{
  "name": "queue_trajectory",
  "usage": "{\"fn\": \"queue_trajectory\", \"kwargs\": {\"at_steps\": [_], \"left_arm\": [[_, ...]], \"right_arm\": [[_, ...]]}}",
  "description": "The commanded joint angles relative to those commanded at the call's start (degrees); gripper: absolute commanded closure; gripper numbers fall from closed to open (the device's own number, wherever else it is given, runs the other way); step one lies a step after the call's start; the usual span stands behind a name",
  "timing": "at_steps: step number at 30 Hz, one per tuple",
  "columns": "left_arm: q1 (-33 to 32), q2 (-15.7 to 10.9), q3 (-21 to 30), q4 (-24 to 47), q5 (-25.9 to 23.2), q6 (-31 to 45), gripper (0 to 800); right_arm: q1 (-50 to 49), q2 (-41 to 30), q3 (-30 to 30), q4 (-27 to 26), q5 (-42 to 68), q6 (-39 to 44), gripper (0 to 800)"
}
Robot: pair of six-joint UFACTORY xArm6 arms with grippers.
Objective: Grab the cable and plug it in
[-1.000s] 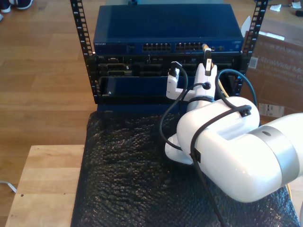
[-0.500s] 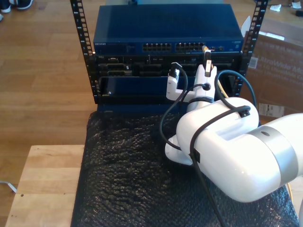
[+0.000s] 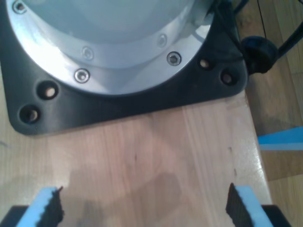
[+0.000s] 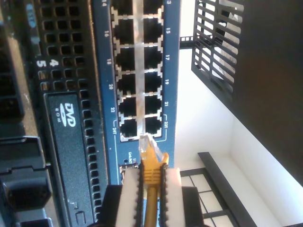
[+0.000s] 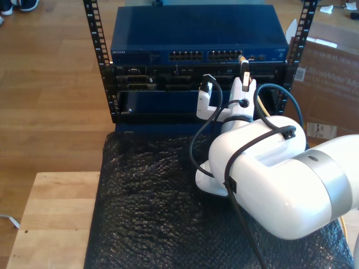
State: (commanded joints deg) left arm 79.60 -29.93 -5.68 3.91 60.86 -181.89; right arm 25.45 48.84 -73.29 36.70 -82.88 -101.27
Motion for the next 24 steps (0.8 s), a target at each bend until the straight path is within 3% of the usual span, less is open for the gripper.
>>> {"fn": "queue_trajectory", "kwargs": {"at_steps": [24], "left_arm": [[0.0,0.0,0.0,0.0,0.0,0.0,0]], "right_arm": [[-0.09,0.18,-1.23,-1.41,0.09,0.79,800]]}}
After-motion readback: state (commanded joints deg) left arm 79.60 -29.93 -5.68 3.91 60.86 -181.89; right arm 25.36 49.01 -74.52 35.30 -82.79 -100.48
